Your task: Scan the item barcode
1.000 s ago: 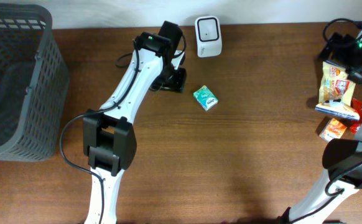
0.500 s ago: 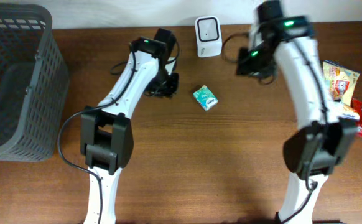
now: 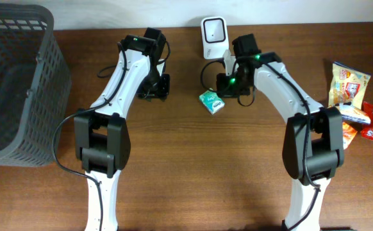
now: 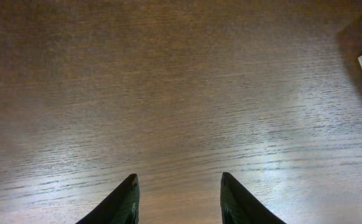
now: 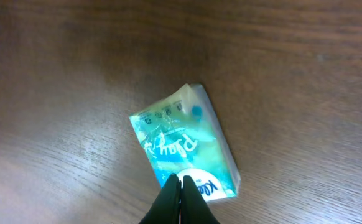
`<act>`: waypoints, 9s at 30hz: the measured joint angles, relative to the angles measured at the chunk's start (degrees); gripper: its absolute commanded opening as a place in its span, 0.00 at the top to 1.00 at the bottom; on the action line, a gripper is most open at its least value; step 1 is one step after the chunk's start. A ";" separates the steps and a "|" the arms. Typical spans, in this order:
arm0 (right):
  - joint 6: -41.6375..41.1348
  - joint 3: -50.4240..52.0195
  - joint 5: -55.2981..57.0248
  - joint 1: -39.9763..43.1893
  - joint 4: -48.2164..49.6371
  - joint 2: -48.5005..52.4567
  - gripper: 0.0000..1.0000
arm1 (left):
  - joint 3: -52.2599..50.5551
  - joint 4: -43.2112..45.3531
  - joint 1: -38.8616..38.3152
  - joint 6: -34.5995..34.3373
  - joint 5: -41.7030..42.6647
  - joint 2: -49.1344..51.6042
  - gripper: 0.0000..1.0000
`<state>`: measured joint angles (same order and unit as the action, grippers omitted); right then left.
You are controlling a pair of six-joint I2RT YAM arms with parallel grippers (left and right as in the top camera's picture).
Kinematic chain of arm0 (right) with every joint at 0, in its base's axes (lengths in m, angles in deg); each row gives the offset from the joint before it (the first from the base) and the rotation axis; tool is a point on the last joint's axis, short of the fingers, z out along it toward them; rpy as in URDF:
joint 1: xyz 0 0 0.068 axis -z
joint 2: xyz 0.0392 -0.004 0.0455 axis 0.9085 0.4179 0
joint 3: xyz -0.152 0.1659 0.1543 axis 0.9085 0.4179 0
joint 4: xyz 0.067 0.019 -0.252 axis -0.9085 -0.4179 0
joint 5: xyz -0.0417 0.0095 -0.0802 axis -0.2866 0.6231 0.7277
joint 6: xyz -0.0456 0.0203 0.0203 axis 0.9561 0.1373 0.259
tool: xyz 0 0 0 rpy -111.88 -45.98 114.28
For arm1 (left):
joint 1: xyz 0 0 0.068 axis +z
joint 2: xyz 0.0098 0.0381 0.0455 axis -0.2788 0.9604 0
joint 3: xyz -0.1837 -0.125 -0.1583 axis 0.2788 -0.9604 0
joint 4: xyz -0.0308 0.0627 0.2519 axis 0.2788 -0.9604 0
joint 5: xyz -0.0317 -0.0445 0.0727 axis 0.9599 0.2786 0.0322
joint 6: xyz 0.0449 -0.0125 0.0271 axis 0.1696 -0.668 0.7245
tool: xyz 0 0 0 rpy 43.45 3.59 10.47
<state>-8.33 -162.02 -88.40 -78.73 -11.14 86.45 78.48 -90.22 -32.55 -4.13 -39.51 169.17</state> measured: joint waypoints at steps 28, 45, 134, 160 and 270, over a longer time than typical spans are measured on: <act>-5.97 9.81 8.76 -0.17 10.51 -0.24 0.96 | -1.18 0.42 0.00 -0.46 0.02 0.00 0.46; -10.62 11.91 8.57 -0.17 9.97 -0.22 0.96 | -21.29 35.58 -2.95 -2.60 25.90 -0.11 0.69; -5.51 -20.98 23.91 -8.41 -19.34 11.15 0.96 | -2.38 -1.11 6.16 -3.04 -17.18 -5.73 0.01; -4.17 -19.06 32.17 -8.41 -20.85 12.94 0.53 | -2.40 -1.51 6.16 -3.04 -17.18 -5.73 0.01; -26.40 -23.93 25.75 39.30 -32.96 4.83 0.11 | -2.56 0.42 6.21 -3.04 -16.24 -5.73 0.01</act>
<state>-34.73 -185.95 -62.65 -39.43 -44.10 91.28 75.93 -89.80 -26.34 -7.16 -55.75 163.44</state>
